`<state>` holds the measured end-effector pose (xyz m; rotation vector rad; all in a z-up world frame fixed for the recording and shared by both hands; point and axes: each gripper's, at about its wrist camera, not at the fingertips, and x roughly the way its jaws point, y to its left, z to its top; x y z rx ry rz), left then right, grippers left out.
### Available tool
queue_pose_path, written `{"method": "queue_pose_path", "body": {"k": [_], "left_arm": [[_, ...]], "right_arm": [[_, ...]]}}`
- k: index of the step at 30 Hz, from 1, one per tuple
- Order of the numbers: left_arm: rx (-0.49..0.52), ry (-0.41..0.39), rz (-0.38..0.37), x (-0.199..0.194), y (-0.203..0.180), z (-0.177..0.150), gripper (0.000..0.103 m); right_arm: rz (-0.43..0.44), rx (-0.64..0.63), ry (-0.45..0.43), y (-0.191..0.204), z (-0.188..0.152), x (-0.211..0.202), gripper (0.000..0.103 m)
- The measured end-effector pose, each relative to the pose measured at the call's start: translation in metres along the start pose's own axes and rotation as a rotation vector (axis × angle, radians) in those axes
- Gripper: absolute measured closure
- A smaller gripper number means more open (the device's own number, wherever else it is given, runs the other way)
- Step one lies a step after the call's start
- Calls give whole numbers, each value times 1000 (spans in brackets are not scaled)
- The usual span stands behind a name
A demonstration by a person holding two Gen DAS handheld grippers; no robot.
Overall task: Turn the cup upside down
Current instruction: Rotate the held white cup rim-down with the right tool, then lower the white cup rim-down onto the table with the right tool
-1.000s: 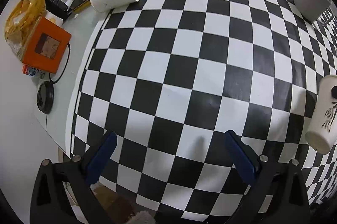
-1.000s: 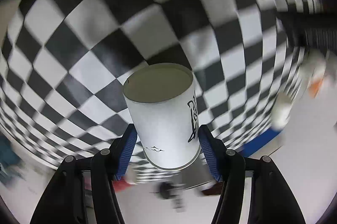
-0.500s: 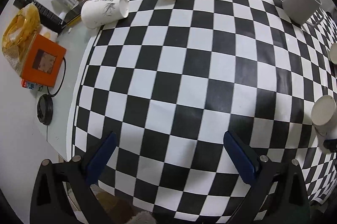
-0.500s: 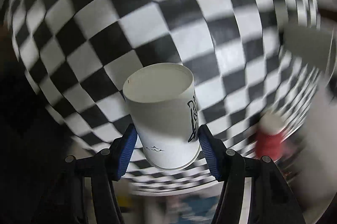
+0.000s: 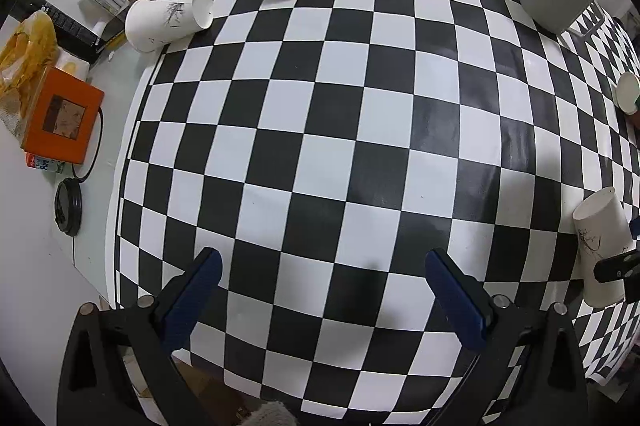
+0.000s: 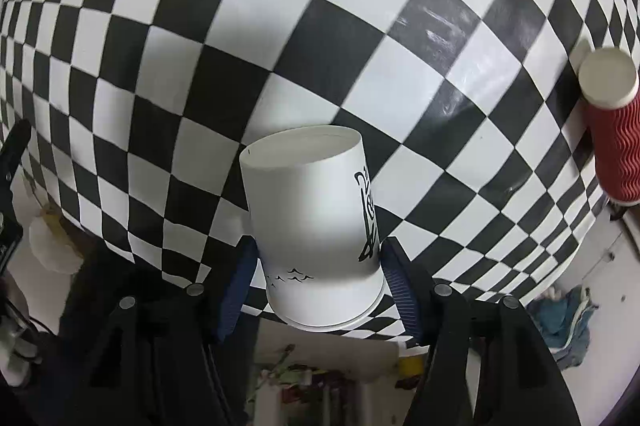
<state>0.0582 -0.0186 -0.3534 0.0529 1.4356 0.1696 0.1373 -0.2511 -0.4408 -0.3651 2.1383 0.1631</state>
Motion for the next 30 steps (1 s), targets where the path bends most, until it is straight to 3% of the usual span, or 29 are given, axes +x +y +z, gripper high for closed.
{"method": "queue_pose_path", "body": {"k": [7, 8, 9, 10, 15, 18, 24, 26, 30], "left_arm": [[2, 27, -2, 7, -7, 1, 0], [6, 27, 0, 7, -8, 1, 0], [11, 26, 2, 6, -8, 1, 0], [17, 23, 5, 6, -9, 1, 0], [13, 20, 3, 3, -8, 3, 0], [-10, 22, -4, 3, -5, 10, 0], [-52, 8, -18, 4, 4, 29, 0], [-56, 3, -15, 4, 4, 34, 0], [-54, -4, -20, 3, 2, 37, 0]], "right_arm": [[-10, -63, -95, 22, 8, -21, 26], [-12, -67, -98, 24, 11, -21, 27], [-21, -66, -110, 26, 11, -20, 39], [-29, -61, -121, 26, 11, -20, 43], [45, 19, -263, 19, 6, -45, 44], [111, 100, -417, 11, -1, -69, 44], [234, 293, -821, -5, -21, -93, 44], [240, 333, -917, -8, -29, -86, 44], [221, 346, -1016, -1, -39, -68, 44]]}}
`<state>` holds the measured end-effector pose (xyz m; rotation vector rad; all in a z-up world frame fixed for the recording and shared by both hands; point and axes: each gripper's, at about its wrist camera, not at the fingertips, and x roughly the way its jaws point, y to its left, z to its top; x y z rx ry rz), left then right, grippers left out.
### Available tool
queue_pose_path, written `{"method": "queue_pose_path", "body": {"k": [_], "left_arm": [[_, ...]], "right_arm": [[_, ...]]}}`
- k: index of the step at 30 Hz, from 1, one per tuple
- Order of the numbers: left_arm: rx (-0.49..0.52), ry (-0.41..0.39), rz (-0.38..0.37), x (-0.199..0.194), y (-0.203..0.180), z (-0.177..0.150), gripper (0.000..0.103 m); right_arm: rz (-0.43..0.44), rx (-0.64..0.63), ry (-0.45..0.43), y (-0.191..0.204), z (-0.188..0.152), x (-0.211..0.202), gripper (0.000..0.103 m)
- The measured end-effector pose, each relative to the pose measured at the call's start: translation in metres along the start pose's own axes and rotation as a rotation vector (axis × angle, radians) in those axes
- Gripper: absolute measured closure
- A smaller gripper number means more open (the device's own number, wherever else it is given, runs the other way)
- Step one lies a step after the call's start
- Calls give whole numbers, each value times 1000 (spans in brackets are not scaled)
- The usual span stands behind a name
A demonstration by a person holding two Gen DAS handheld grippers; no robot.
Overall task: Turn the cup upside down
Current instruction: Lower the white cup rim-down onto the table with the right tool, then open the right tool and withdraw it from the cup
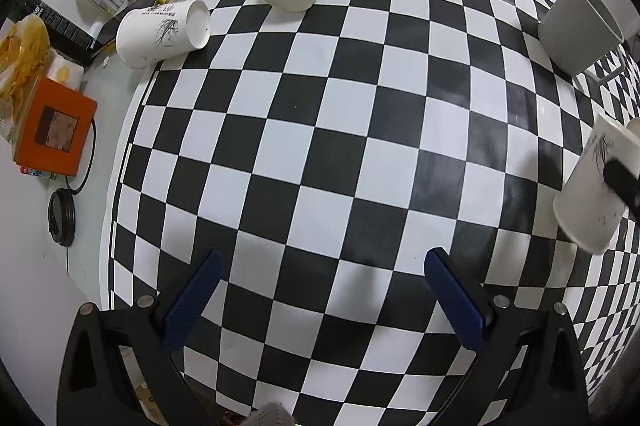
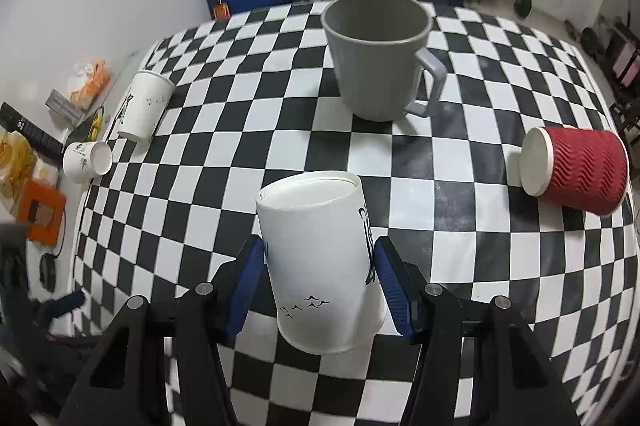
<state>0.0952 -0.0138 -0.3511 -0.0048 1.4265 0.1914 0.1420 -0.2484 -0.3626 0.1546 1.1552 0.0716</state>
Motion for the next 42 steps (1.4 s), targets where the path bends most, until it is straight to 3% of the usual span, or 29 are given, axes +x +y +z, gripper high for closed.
{"method": "queue_pose_path", "body": {"k": [2, 7, 9, 17, 23, 33, 42], "left_arm": [[9, -5, -9, -2, -3, -1, 0], [43, -44, -37, -14, -13, -10, 0], [60, -61, -42, -20, -18, -14, 0], [131, -151, -61, -61, -37, -32, 0], [156, -236, -106, -116, -39, -40, 0], [177, -371, -198, -234, -24, -53, 0], [175, -415, -194, -301, -9, -74, 0]], "right_arm": [[1, -11, -37, 2, -12, -5, 43], [-44, -16, -5, 1, -32, -8, 41], [-60, -14, 5, -2, -40, -10, 29], [-169, 30, 18, -20, -68, -42, 1], [-276, 46, -14, -25, -73, -99, 0], [-352, 104, -109, -11, -60, -233, 0], [-386, 112, -138, 12, -56, -329, 0]]}}
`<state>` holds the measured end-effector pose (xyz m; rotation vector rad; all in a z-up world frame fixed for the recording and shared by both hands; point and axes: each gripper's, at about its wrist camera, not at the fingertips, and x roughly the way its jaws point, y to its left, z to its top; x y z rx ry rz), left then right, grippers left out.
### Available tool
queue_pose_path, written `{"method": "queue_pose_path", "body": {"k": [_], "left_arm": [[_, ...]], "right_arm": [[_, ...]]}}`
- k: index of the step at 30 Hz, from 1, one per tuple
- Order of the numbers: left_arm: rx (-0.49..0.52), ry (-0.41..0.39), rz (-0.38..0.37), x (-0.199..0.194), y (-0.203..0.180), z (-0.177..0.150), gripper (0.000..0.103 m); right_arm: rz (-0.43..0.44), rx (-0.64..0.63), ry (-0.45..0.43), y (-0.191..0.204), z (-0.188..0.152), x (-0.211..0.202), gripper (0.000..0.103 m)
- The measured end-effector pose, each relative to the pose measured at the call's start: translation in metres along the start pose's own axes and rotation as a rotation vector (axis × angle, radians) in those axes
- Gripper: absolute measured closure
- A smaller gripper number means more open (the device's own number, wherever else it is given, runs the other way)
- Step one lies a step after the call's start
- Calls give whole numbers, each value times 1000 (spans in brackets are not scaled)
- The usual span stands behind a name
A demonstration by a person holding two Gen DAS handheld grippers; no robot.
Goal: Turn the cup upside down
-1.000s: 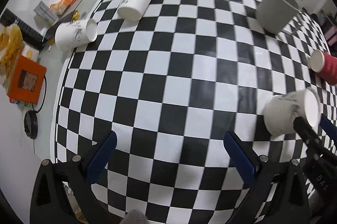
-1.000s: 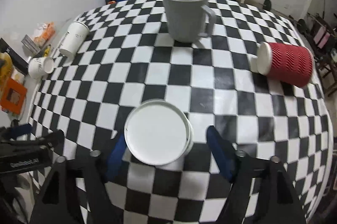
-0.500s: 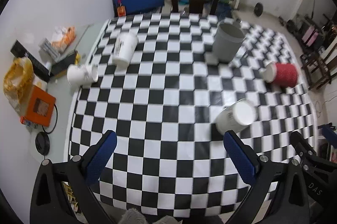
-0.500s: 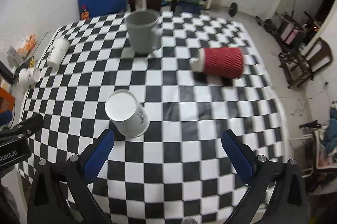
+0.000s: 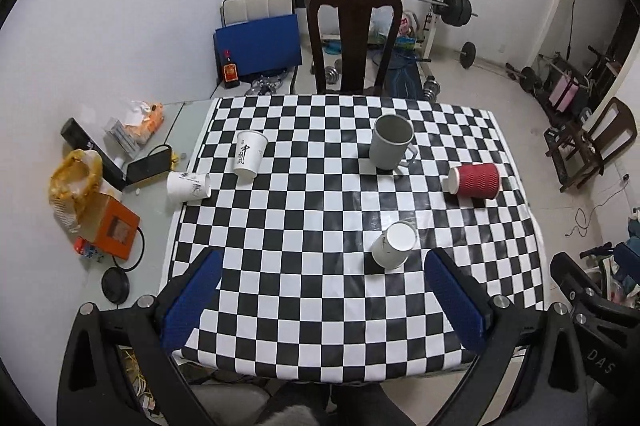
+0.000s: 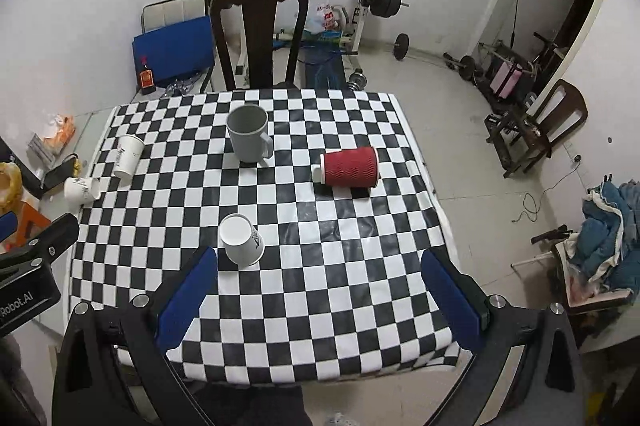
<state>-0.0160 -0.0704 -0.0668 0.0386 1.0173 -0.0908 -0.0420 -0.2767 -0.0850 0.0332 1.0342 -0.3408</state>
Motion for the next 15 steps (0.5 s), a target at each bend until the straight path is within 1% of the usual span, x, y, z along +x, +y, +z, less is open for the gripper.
{"method": "queue_pose_path", "body": {"k": [5, 15], "left_arm": [[2, -8, -10, -26, -2, -2, 0], [-8, -20, 2, -56, -5, -4, 0]], "right_arm": [[10, -3, -1, -5, 4, -34, 0], [32, -9, -16, -7, 6, -75, 0]]}}
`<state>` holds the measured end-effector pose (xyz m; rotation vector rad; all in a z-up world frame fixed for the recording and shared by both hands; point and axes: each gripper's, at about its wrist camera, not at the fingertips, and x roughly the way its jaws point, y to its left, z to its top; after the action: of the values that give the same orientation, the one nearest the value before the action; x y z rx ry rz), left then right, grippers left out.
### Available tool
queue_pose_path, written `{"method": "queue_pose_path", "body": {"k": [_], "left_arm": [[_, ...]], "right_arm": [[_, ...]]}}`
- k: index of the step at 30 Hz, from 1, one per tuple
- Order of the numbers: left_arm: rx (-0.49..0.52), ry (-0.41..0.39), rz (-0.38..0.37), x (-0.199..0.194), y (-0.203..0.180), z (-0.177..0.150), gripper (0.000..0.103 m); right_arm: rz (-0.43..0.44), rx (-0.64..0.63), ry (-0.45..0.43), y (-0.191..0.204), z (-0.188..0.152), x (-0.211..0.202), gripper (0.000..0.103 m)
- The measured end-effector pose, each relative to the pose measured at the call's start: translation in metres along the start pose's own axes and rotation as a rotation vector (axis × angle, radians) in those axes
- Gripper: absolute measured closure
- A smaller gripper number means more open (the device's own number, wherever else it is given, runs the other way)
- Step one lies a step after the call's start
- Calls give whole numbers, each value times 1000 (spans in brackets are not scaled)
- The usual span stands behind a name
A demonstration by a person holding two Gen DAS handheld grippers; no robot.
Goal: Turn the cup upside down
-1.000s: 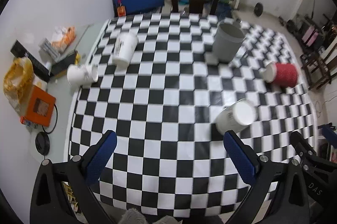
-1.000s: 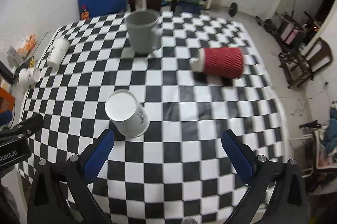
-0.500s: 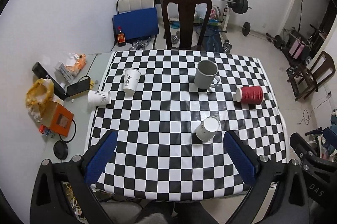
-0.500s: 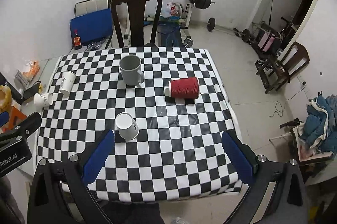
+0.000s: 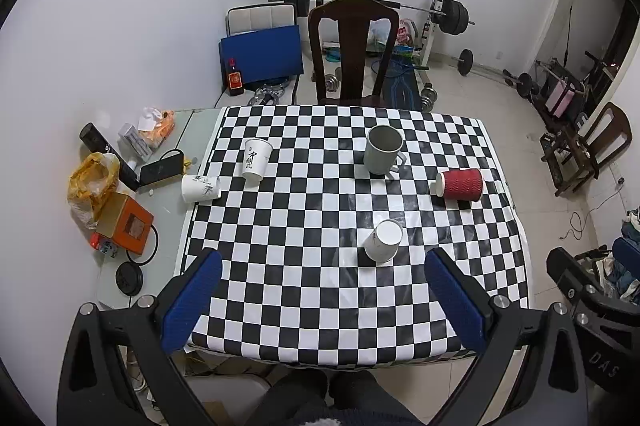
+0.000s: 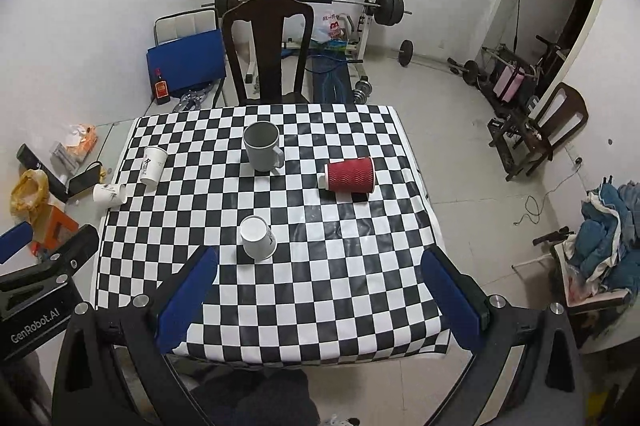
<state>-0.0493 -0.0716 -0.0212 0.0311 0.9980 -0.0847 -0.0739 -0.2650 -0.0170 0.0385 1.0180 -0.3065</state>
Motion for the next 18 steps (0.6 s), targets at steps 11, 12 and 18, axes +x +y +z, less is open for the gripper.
{"method": "queue_pose_path", "body": {"k": [11, 12, 18], "left_arm": [[-1, 0, 2, -9, -1, -2, 0], [-1, -1, 5, -11, -1, -2, 0], [-8, 7, 11, -19, -2, -1, 0]], "right_arm": [[8, -6, -4, 0, 0, -11, 0], [5, -8, -6, 1, 0, -12, 0], [8, -6, -2, 1, -1, -10, 0]]}}
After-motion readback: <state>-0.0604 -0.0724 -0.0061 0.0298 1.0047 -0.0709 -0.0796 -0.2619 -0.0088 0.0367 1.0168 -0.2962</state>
